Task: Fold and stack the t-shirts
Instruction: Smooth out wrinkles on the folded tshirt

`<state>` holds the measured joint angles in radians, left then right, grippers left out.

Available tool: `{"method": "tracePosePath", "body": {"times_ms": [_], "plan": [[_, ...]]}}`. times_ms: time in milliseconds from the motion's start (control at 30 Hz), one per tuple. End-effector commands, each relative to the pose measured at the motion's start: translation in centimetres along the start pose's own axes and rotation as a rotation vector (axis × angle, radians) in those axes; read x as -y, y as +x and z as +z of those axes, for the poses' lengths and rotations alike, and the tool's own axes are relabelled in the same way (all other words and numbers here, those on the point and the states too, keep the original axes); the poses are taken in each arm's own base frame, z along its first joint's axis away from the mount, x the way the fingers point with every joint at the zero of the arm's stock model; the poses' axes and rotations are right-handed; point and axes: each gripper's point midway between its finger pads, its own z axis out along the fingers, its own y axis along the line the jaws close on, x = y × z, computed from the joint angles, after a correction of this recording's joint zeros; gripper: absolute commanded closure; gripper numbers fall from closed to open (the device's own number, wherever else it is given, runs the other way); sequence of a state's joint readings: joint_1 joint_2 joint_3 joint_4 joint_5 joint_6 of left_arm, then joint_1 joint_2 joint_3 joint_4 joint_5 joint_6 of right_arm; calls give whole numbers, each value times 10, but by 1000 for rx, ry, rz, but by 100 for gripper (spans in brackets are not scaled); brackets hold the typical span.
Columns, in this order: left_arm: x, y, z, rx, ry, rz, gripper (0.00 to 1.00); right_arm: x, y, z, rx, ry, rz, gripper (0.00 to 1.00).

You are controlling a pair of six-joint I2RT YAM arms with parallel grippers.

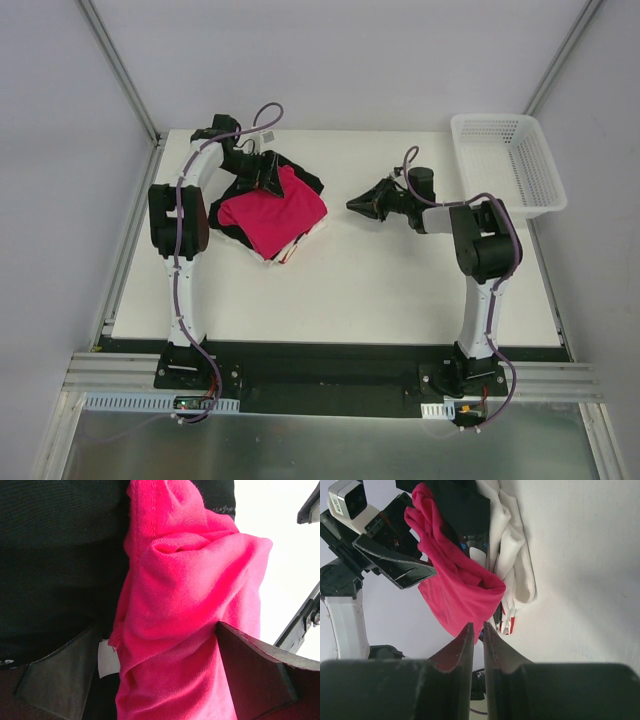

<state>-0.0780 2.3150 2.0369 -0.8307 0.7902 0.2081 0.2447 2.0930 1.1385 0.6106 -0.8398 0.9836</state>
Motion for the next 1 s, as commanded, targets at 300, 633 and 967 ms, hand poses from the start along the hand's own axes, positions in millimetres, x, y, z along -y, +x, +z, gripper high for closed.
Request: {"method": "tracePosePath", "body": {"times_ms": [300,633,967], "plan": [[21,3,-13,-19,-32,11,28,-9,4,5,-21,-54,-36,96],[25,-6,-28,3,-85,31,65,-3,5,11,-31,-52,-25,97],[35,-18,-45,33,-114,69,100,1,7,13,-38,-46,-17,99]]}}
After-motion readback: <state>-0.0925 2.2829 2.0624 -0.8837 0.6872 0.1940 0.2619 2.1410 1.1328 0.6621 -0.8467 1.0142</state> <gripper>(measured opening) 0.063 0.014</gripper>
